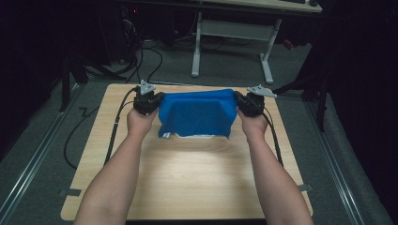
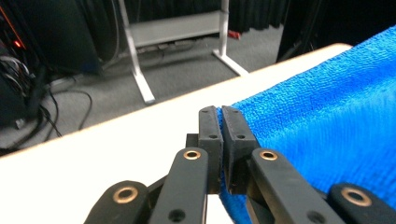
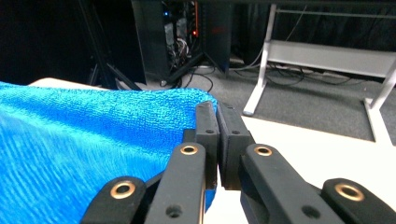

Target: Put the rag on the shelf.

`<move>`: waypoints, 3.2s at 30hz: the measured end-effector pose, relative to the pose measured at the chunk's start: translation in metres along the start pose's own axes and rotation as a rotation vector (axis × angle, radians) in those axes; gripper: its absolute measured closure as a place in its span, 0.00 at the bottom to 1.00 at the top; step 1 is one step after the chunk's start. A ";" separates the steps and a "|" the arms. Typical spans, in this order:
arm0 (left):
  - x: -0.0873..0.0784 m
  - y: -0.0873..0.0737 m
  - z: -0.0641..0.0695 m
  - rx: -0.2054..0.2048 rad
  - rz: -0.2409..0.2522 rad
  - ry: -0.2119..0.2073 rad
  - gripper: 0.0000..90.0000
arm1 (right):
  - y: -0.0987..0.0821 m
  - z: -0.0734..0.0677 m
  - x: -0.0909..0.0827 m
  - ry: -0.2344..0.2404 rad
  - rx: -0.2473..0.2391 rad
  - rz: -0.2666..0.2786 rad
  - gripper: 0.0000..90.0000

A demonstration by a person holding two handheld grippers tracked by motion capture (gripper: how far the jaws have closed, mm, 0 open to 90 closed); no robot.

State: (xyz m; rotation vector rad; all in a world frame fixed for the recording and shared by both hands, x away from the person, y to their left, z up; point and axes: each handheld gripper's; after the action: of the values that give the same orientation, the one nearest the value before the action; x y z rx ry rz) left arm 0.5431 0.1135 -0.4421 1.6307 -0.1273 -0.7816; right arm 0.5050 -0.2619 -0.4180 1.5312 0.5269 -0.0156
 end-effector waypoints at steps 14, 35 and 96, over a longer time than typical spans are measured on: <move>0.007 -0.040 0.003 -0.050 -0.071 -0.050 0.97 | -0.047 -0.002 0.008 0.008 0.030 -0.081 0.99; 0.001 -0.051 0.009 -0.082 -0.079 -0.061 0.78 | -0.075 0.005 0.000 -0.030 0.046 -0.116 0.83; -0.125 -0.127 0.070 0.029 -0.132 0.010 0.52 | -0.133 -0.034 -0.136 -0.039 -0.188 -0.095 0.54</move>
State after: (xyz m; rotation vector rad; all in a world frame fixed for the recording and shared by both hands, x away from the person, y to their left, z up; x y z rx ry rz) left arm 0.3658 0.1468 -0.5062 1.6836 -0.0241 -0.8750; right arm 0.3292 -0.2805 -0.4960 1.3198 0.5538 -0.0676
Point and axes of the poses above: each handheld gripper's, and its own axes: x roughly forward along the jaws, y roughly out of its top, z roughly to its right, and after that the axes turned 1 degree about z, right-handed
